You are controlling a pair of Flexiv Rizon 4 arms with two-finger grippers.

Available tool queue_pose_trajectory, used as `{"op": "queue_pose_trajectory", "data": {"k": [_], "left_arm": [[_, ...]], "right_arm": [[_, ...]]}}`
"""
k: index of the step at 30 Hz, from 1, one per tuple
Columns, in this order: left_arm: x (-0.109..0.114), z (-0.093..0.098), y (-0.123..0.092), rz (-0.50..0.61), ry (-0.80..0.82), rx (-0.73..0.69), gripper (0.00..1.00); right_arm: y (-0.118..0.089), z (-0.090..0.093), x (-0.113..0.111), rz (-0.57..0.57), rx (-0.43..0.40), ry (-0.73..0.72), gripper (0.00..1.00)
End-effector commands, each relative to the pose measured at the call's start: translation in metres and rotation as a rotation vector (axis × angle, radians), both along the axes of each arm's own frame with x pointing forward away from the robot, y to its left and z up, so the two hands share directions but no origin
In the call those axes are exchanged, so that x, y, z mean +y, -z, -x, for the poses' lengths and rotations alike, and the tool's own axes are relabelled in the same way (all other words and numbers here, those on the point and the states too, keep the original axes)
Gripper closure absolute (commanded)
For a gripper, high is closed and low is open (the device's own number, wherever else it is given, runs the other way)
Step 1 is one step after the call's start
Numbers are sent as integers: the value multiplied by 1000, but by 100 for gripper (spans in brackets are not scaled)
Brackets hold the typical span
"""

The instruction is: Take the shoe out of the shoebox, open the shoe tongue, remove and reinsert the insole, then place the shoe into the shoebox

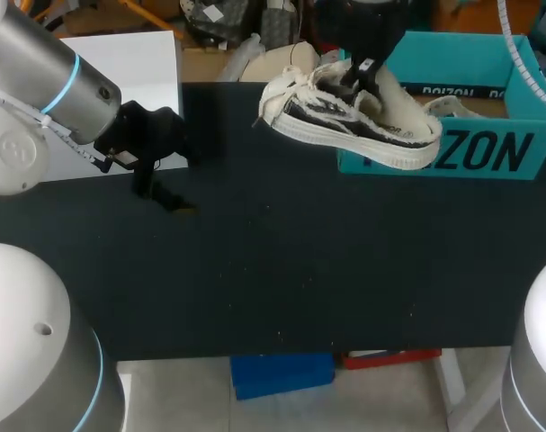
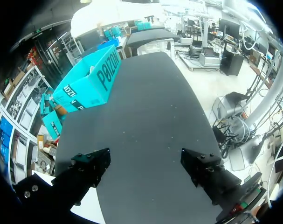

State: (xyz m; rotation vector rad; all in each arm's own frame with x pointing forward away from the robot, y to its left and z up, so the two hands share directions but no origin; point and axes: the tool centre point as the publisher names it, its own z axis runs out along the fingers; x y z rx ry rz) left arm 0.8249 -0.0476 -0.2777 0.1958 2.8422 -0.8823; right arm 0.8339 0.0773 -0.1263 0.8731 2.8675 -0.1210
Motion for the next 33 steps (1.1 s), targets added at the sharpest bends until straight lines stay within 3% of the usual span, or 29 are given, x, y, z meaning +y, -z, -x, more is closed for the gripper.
{"op": "queue_pose_trajectory", "data": {"k": [1,5,11,18,32,33], "left_arm": [[0,1,1,1,-1,-4,0],[0,1,1,1,-1,-4,0],[0,1,1,1,-1,-4,0],[0,1,1,1,-1,-4,0],[0,1,1,1,-1,-4,0],[0,1,1,1,-1,-4,0]], "right_arm": [[-1,1,-4,0,17,-241,100],[1,-2,-6,8,17,-251,100],[4,-32,-43,78,44,-305,100],[8,-95,-92,109,42,-371,100],[13,-243,-183,123,-35,-421,100],[13,-243,-183,123,-35,-421,100]]}}
